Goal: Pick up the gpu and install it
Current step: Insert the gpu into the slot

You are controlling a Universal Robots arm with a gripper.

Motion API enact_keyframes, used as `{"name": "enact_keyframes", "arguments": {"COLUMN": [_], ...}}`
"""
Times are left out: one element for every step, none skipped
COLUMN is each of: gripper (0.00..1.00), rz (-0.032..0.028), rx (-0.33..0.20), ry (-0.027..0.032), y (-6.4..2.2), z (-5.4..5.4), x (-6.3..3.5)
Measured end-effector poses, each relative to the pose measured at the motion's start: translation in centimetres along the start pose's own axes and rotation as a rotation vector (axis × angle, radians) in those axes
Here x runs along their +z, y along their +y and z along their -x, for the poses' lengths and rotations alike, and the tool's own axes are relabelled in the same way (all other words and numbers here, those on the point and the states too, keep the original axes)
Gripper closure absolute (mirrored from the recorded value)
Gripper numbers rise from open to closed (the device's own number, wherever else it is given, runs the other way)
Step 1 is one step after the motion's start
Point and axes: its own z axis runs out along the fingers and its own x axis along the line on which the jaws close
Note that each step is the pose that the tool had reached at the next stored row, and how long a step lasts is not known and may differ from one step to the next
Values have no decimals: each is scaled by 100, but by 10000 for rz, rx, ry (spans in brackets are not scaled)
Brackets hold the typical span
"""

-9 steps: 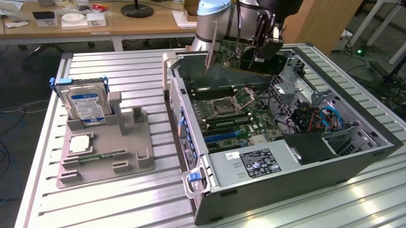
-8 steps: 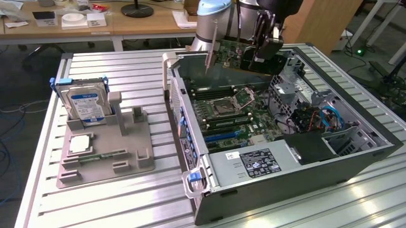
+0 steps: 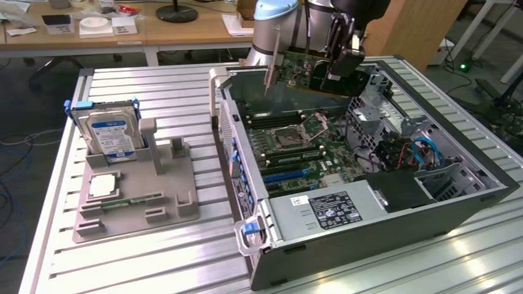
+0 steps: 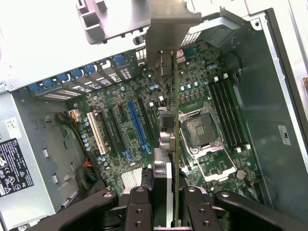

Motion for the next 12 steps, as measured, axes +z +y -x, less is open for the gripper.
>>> {"name": "enact_keyframes", "arguments": {"gripper": [71,71,71,71,71,71,71,71,71,71,71,71], "rz": [0,0,0,0,0,1,2,3,3,-1,-3,-4], "rx": [0,0,-1,-7,-20,-51,-113,-197,-276,-345,-427,-510], "ry": [0,0,0,-1,0,2,6,10,13,13,15,17], "y": [0,0,0,0,0,0,0,-1,-1,-1,-1,-2], "z": [0,0,0,0,-1,-1,-2,-2,-2,-3,-4,-6], "x": [0,0,0,0,1,0,0,0,0,0,1,2]}}
